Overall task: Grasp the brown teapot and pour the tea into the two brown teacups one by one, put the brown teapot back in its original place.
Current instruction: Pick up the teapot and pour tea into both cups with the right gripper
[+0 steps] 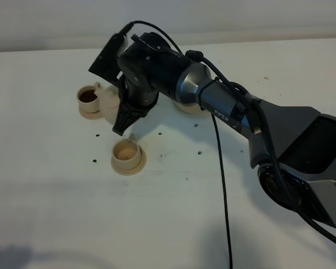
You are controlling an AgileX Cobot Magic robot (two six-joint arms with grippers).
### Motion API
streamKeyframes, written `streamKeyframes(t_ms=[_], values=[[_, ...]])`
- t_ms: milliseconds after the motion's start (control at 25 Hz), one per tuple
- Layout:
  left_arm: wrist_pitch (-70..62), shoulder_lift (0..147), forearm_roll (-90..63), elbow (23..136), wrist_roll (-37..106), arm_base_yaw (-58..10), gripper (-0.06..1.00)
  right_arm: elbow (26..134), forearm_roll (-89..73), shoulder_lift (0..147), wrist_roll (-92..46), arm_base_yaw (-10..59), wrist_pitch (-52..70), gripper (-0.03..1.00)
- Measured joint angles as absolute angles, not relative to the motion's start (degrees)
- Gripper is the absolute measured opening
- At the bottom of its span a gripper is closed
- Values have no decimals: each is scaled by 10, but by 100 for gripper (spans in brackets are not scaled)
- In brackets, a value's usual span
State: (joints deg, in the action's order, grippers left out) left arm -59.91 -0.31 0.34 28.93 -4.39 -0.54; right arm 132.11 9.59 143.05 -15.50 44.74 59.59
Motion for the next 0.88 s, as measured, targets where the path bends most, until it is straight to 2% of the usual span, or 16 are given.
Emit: streamKeyframes(t_ms=[440, 880], values=[[-599, -3, 3, 289, -44, -5, 47, 1321, 94, 1386, -155, 444, 682, 12], [-599, -3, 3, 289, -44, -5, 47, 1319, 75, 1328, -155, 443, 706, 12]])
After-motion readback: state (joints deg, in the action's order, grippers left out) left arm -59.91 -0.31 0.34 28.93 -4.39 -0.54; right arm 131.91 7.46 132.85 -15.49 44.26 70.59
